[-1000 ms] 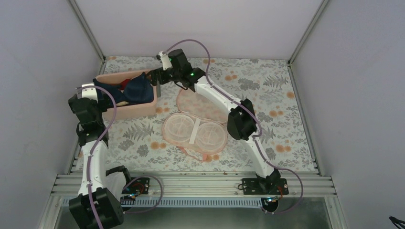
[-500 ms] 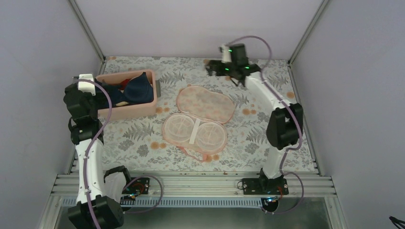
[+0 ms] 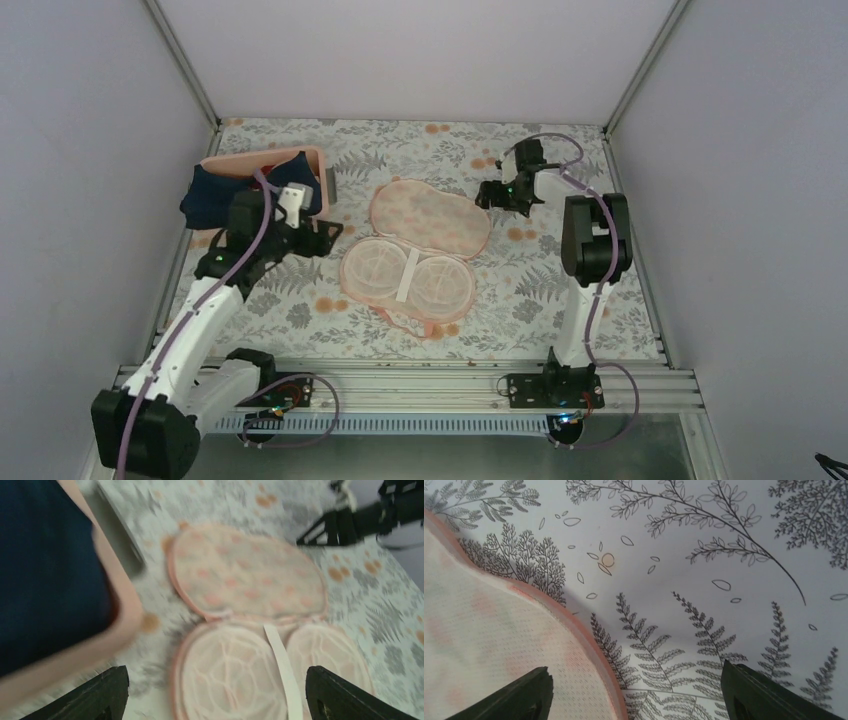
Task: Unzip the laundry bag and remove the bra
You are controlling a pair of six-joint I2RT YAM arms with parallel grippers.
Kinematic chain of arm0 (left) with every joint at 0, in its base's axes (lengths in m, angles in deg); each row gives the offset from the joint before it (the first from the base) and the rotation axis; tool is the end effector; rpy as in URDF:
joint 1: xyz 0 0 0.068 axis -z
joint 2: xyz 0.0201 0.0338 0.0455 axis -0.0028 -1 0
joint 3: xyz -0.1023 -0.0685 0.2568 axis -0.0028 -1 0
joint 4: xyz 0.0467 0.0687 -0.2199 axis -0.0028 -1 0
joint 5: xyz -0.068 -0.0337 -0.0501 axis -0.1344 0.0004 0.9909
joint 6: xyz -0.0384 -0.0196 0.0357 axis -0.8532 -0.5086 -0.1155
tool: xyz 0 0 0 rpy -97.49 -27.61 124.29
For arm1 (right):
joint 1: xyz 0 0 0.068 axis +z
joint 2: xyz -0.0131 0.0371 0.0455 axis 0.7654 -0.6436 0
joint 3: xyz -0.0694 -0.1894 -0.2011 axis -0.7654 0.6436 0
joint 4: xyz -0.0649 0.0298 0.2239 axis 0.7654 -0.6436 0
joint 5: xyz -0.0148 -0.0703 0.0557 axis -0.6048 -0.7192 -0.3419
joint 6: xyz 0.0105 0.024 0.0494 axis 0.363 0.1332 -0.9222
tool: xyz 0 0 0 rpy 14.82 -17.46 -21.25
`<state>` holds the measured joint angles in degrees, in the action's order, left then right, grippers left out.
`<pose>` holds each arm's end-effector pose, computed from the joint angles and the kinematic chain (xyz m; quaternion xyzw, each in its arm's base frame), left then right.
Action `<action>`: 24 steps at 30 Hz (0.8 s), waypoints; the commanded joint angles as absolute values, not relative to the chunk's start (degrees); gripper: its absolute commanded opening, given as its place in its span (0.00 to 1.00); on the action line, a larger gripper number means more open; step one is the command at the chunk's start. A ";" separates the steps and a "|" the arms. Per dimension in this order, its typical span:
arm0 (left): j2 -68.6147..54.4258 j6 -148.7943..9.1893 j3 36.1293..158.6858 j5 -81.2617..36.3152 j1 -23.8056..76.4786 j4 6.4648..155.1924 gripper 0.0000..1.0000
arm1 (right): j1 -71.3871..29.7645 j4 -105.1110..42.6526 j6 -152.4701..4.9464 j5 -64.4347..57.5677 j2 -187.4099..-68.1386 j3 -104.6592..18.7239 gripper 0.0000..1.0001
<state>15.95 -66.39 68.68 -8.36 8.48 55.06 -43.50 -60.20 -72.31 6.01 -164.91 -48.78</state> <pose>0.1629 -0.0396 0.2990 0.0967 0.8600 -0.2372 0.4413 0.4007 0.0567 0.1739 -0.0395 0.9676 0.1654 0.1868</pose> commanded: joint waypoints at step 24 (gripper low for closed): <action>1.58 -88.00 43.99 -4.37 14.95 70.64 0.42 | -38.36 -59.69 -64.88 18.94 -161.07 -45.20 0.04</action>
<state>1.77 -86.45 45.82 -4.80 14.73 67.28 -38.80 -59.08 -65.01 14.27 -166.24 -47.23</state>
